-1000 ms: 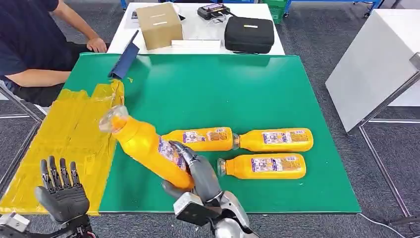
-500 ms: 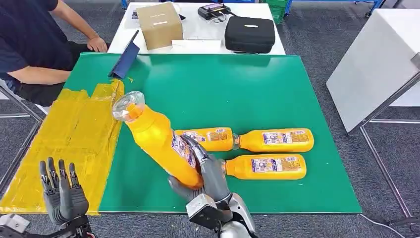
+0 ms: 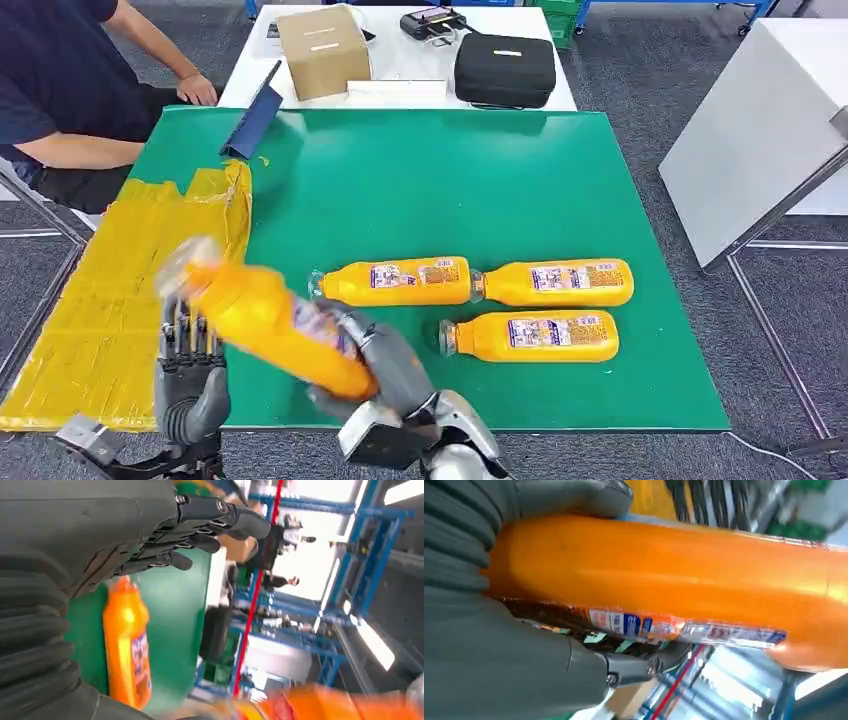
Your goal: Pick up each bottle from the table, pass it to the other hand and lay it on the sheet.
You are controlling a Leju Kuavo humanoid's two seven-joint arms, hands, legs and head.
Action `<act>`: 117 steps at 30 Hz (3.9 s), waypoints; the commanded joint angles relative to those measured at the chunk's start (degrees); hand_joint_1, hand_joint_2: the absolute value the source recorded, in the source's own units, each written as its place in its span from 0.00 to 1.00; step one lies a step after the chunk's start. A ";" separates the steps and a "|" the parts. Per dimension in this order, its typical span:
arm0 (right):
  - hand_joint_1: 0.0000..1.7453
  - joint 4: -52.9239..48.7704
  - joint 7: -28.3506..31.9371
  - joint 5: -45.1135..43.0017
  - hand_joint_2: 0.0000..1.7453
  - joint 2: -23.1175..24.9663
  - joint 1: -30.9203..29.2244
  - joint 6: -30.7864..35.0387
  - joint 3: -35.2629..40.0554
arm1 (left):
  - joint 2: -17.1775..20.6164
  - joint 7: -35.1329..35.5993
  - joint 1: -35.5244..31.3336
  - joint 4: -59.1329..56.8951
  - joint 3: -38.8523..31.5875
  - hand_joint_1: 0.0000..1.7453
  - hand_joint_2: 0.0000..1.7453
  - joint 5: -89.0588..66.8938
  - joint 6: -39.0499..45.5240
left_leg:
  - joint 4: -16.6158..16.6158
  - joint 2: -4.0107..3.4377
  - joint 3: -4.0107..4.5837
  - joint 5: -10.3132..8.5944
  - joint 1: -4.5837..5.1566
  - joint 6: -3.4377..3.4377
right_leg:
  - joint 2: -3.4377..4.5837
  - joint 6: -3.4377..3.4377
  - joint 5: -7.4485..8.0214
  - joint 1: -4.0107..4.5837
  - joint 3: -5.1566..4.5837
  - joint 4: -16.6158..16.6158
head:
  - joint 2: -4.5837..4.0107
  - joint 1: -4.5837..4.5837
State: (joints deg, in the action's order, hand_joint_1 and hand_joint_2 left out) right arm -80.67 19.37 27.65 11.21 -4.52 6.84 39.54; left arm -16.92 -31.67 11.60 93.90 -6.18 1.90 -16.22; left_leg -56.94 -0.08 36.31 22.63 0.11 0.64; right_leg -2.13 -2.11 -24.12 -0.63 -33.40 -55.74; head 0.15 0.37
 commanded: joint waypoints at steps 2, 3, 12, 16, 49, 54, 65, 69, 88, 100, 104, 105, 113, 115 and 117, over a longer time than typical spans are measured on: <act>1.00 7.82 0.44 -0.01 1.00 -1.09 -4.56 -2.71 4.33 | 3.33 0.31 -1.02 -3.11 3.02 0.00 1.00 1.28 -0.98 | 0.07 -0.07 -0.27 0.09 -0.03 -0.05 | 0.20 0.06 -0.05 0.02 0.25 0.09 | 0.00 0.00; 1.00 8.59 0.39 -0.10 1.00 -1.26 -5.27 -4.17 5.60 | 3.66 0.34 -1.34 -3.96 2.89 0.00 1.00 1.57 -1.54 | 0.06 -0.09 -0.35 0.13 -0.04 -0.06 | 0.24 0.08 -0.08 0.02 0.34 0.10 | 0.00 0.00; 1.00 12.16 1.16 -0.47 1.00 -1.25 -8.06 -6.77 11.11 | 4.36 -0.77 -2.19 -6.12 2.26 0.00 1.00 1.11 -3.68 | 0.09 -0.05 -0.26 0.06 -0.03 -0.06 | 0.17 0.07 -0.04 0.01 0.22 0.11 | 0.00 0.00; 1.00 13.24 1.19 -0.41 1.00 -1.20 -8.79 -7.11 12.33 | 5.05 -1.08 -2.34 -6.77 3.35 0.00 1.00 -0.33 -4.33 | 0.10 -0.01 -0.32 0.08 -0.03 -0.06 | 0.15 0.07 -0.08 0.01 0.29 0.12 | 0.00 0.00; 1.00 30.60 -5.54 7.41 1.00 1.73 -15.10 -6.14 17.42 | 10.30 -5.67 -1.35 -7.73 10.75 0.04 1.00 -13.40 -4.50 | 0.05 0.08 -0.42 0.14 -0.07 -0.07 | 0.10 0.09 -0.16 0.03 0.38 0.11 | 0.00 -0.02; 1.00 32.17 -5.64 7.95 1.00 1.98 -15.19 -5.93 17.75 | 9.74 -5.78 -1.54 -8.61 9.55 1.00 1.00 -12.06 -4.74 | 0.07 0.07 -0.20 0.04 -0.05 -0.04 | 0.02 0.05 -0.07 0.02 0.13 0.10 | 0.00 -0.02; 1.00 32.58 -5.54 8.06 1.00 2.03 -15.22 -5.70 17.64 | 9.55 -5.94 -1.52 -8.52 8.53 1.00 1.00 -11.10 -5.20 | 0.07 0.09 -0.26 0.06 -0.05 -0.04 | 0.01 0.06 -0.10 0.02 0.19 0.11 | 0.00 -0.02; 1.00 32.21 -5.61 8.10 1.00 1.88 -15.10 -5.57 17.40 | 9.16 -5.85 -1.37 -8.20 7.99 1.00 1.00 -10.43 -5.82 | 0.06 0.09 -0.25 0.06 -0.05 -0.05 | 0.01 0.06 -0.10 0.02 0.17 0.10 | 0.00 -0.02; 0.00 5.50 -13.52 12.22 0.00 -7.73 -9.31 1.98 -4.39 | 6.39 -1.57 -0.55 1.45 0.52 1.00 1.00 -27.62 16.86 | -0.10 0.31 -0.05 0.08 -0.07 -0.01 | -0.17 0.02 -0.14 0.04 0.08 0.02 | 0.00 0.02; 0.00 5.73 -15.27 12.88 0.00 -11.10 -13.39 1.01 -10.08 | 12.54 17.55 -7.08 -9.14 4.02 1.00 1.00 -83.07 54.50 | 0.01 0.08 -0.20 -0.03 0.05 0.06 | 0.09 -0.04 0.02 -0.05 0.20 0.05 | 0.00 -0.02; 0.00 12.57 -15.18 11.19 0.00 -11.58 -19.41 -0.82 -10.99 | 35.13 49.74 -18.54 -20.43 30.33 1.00 1.00 -91.90 51.38 | 0.08 0.09 -0.08 -0.16 0.10 0.07 | 0.00 -0.04 0.10 -0.09 0.02 0.02 | 0.00 -0.02; 0.00 13.79 -15.09 11.13 0.00 -11.34 -20.35 -1.15 -10.94 | 37.44 55.36 -21.64 -23.48 37.41 1.00 1.00 -91.90 49.73 | 0.09 0.35 -0.11 -0.22 0.05 0.01 | -0.21 0.01 0.05 -0.05 0.12 0.01 | 0.00 0.00; 0.00 15.13 -15.03 11.10 0.00 -11.01 -21.41 -1.54 -10.68 | 38.91 58.27 -24.19 -26.60 42.53 1.00 1.00 -91.90 48.02 | 0.01 -0.02 -0.14 -0.19 -0.07 -0.02 | 0.15 0.12 0.14 0.05 0.10 -0.02 | 0.00 0.00; 0.00 15.13 -15.03 11.10 0.00 -11.01 -21.41 -1.54 -10.68 | 38.91 58.27 -24.19 -26.60 42.53 1.00 1.00 -91.90 48.02 | 0.01 -0.12 0.01 -0.24 -0.06 -0.01 | 0.18 0.11 0.21 0.04 -0.09 -0.04 | 0.00 0.02; 0.00 15.13 -15.03 11.10 0.00 -11.01 -21.41 -1.54 -10.68 | 38.91 58.27 -24.19 -26.60 42.53 1.00 1.00 -91.90 48.02 | 0.00 -0.14 -0.09 -0.18 -0.05 -0.04 | 0.19 0.13 0.15 0.04 0.02 -0.03 | 0.00 0.02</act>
State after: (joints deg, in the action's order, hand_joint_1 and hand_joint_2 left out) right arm -70.97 4.31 38.82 0.74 -22.72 5.73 29.05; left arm 17.92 26.53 -8.08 73.57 28.63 -90.01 32.22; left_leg -56.97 -0.24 36.49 22.36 0.12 0.66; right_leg -2.03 -2.03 -23.88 -0.64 -33.68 -55.81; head 0.15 0.39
